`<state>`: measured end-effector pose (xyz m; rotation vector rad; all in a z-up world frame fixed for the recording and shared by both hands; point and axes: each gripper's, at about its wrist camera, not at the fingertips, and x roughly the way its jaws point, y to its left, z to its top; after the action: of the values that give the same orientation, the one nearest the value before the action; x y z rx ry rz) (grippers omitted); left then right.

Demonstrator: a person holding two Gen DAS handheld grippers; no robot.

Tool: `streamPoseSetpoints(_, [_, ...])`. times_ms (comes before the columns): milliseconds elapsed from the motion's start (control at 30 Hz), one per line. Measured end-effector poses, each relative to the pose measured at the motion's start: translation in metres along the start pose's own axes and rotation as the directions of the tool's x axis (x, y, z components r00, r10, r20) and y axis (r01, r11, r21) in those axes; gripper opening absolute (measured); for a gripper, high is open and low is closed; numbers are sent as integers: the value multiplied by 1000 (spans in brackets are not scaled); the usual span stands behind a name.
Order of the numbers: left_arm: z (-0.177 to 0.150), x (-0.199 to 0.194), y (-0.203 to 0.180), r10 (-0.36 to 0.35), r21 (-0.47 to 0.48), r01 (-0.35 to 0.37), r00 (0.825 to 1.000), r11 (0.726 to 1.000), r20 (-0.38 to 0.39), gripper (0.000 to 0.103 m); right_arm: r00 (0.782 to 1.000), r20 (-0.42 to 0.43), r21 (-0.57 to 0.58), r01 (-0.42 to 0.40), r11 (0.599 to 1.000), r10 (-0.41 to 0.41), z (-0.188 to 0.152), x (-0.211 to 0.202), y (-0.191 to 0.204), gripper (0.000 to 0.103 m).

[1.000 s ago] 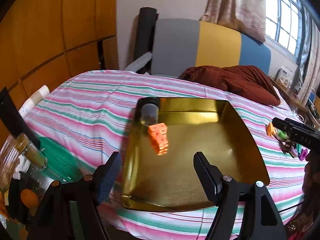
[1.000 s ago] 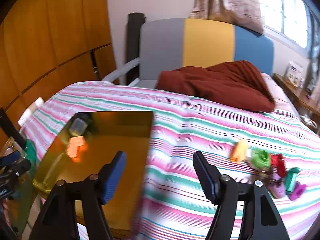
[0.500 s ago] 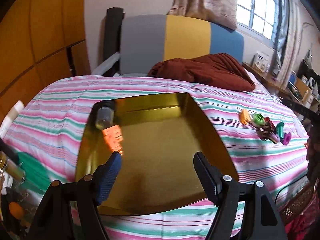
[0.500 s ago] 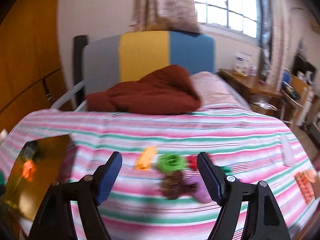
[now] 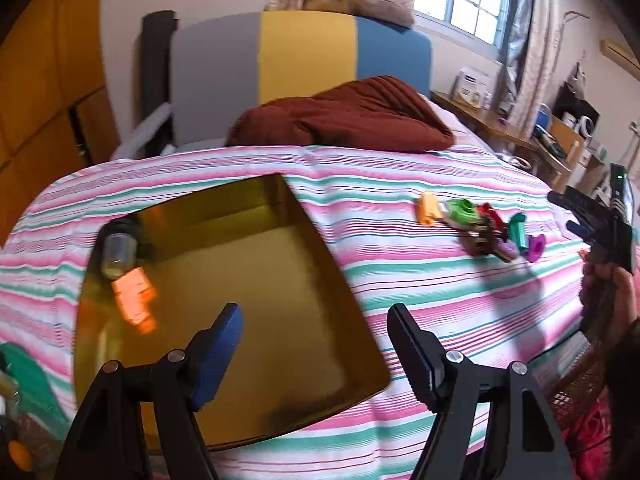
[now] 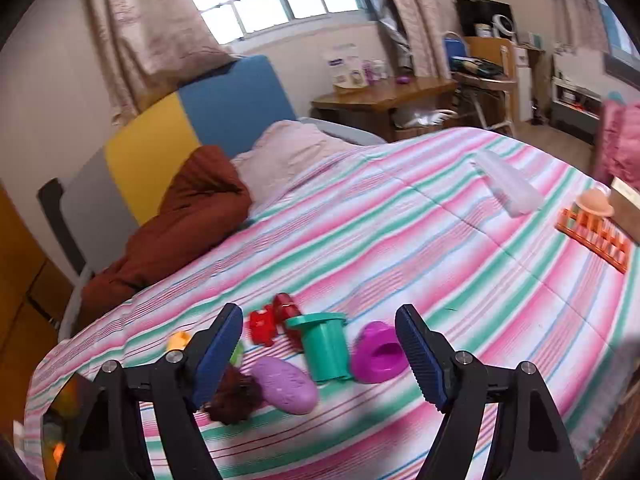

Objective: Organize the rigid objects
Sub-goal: 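Move the left tool back to the toys toward the yellow comb piece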

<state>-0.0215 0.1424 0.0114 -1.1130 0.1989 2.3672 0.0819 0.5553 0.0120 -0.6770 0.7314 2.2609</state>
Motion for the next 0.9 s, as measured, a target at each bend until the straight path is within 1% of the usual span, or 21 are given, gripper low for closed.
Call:
streamPoseSetpoints(67, [3,6,-12,-39,13,40,999,999,-13,76,1000,-12,39,-19,999,19,1,1,-5,80])
streamPoseSetpoints(200, [8,18,-36,-92,31,94,994,995,-51,76,999,-23,49,-27,998,28,2,4,-6,80])
streamPoseSetpoints(300, [9,25,-52,-108,50,111,992,993,-71,76,999,-29,48,-34,998,35,2,8,-3,80])
streamPoseSetpoints(433, [11,39,-68,-152,57,159,982,986,-109,75,998,-43,58,-45,997,47,1,13,-5,81])
streamPoseSetpoints(533, [16,50,-75,-160,60,169,978,984,-131,75,997,-48,69,-58,996,61,0,13,-6,81])
streamPoseSetpoints(667, [33,71,-82,-173,36,181,973,983,-152,74,995,-64,71,-70,995,75,0,16,-6,82])
streamPoseSetpoints(767, [44,89,-88,-178,18,184,969,983,-170,67,994,-71,68,-84,994,89,0,17,-4,82])
streamPoseSetpoints(833, [50,100,-94,-168,27,175,969,984,-181,65,992,-74,68,-92,993,97,0,18,-3,82])
streamPoseSetpoints(900, [55,112,-99,-175,31,185,965,982,-193,62,991,-81,69,-102,992,107,0,19,-3,82])
